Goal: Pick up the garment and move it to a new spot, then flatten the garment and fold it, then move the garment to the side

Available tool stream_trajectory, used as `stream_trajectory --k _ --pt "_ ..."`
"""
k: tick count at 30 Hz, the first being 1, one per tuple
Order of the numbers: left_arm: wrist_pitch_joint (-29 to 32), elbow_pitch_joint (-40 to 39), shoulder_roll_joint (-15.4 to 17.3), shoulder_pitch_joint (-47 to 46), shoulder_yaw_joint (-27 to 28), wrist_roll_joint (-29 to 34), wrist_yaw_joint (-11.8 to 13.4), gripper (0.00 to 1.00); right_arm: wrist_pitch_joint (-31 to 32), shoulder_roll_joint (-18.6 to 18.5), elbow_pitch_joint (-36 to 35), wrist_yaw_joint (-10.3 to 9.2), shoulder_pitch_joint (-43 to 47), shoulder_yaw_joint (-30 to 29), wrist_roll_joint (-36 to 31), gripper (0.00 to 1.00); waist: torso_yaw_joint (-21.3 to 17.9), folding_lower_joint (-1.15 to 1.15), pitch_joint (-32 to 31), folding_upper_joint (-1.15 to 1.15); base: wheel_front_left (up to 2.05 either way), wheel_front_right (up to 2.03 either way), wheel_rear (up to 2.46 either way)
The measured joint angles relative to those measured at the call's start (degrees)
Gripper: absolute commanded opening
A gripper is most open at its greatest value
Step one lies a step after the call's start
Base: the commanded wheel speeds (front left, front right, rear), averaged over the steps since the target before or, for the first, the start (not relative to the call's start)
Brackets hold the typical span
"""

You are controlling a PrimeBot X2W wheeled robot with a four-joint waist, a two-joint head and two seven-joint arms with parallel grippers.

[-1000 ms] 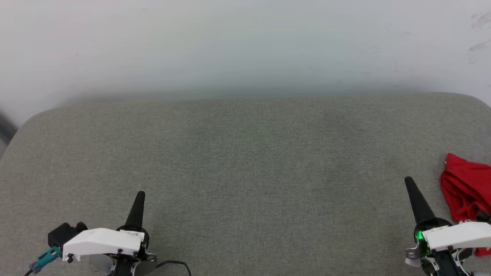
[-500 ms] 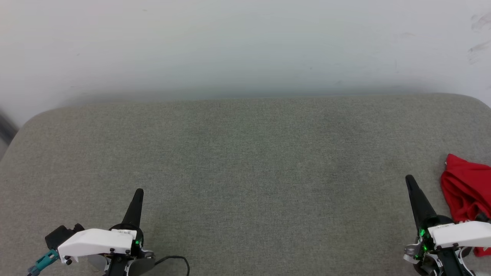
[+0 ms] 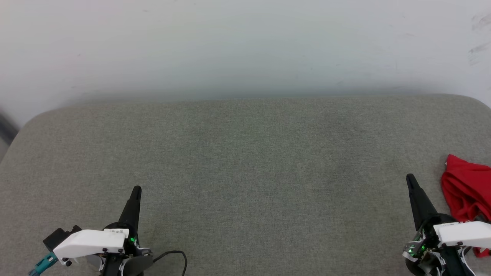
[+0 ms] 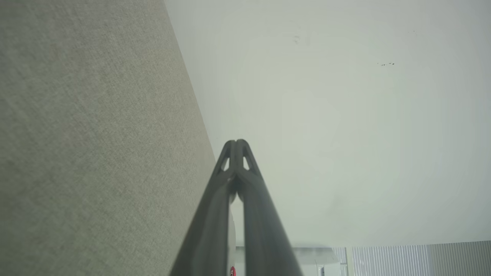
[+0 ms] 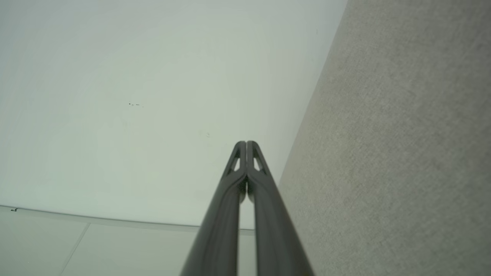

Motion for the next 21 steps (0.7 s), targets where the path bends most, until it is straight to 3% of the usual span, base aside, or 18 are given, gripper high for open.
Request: stream_trajectory --k 21 --pt "2.1 0.0 -1.1 -0.6 2.3 -7.0 -1.9 0.00 0.3 0.3 1.7 0.00 -1.1 -0.4 8.5 0.00 0.1 0.00 -0.2 0.00 0.00 0.00 0.00"
